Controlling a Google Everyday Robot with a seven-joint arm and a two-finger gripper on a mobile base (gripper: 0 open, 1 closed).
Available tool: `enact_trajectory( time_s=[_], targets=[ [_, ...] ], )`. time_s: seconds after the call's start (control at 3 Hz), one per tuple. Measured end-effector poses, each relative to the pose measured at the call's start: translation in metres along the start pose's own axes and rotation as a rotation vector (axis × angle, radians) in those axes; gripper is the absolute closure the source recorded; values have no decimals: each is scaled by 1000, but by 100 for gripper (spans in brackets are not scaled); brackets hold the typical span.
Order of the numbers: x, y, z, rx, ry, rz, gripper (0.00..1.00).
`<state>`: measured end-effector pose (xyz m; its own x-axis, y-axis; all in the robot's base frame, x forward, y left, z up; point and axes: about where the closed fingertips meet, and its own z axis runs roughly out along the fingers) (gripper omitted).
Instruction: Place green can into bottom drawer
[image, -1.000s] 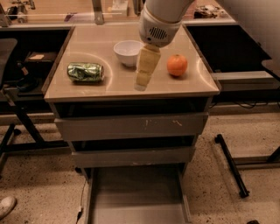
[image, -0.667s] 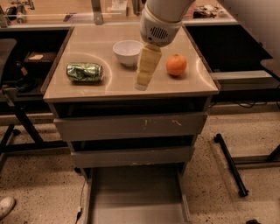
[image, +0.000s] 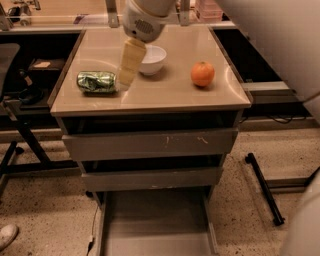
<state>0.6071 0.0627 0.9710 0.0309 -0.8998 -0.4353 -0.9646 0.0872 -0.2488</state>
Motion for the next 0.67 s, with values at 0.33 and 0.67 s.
enact_trajectory(
  time_s=[0.33, 0.67],
  targets=[
    [-60, 1, 20, -49, -30, -62, 0],
    [-62, -4, 28, -46, -32, -60, 0]
  ],
)
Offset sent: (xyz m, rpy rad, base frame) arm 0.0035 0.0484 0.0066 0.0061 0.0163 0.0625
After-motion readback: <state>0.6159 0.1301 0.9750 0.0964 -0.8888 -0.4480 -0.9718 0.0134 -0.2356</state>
